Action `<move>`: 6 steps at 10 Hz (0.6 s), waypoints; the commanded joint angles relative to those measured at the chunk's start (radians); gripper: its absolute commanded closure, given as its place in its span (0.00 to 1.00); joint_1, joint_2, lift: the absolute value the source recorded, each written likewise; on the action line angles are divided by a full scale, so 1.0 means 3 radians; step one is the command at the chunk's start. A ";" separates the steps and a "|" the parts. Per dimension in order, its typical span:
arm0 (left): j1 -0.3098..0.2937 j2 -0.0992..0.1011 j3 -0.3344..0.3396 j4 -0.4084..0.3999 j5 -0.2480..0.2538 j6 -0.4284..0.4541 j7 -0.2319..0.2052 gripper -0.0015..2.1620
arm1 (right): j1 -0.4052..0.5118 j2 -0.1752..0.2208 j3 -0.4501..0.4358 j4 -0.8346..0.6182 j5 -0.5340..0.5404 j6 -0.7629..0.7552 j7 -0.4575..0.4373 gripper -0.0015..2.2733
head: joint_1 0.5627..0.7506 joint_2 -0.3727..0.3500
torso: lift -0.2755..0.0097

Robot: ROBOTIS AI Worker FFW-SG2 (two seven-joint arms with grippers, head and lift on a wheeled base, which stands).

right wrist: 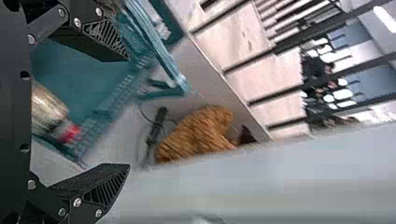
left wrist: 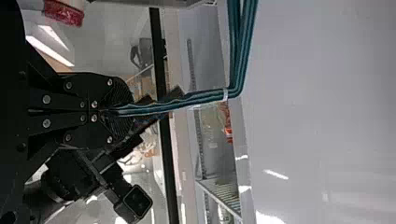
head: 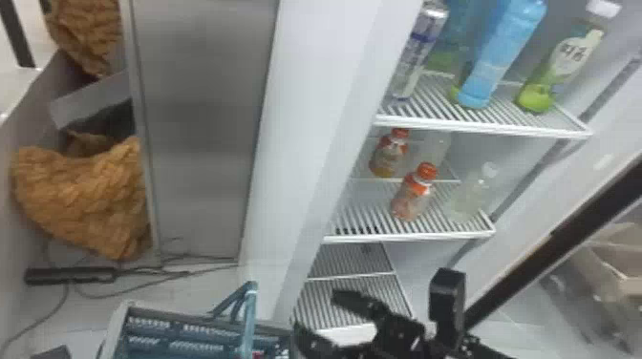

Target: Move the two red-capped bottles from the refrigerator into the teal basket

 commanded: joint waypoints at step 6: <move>0.0006 -0.0005 -0.0006 0.0000 0.0000 0.0000 0.0000 0.54 | 0.0125 0.0296 -0.0381 0.0052 0.0195 -0.1280 -0.0398 0.10 | 0.70 0.03 | 0.18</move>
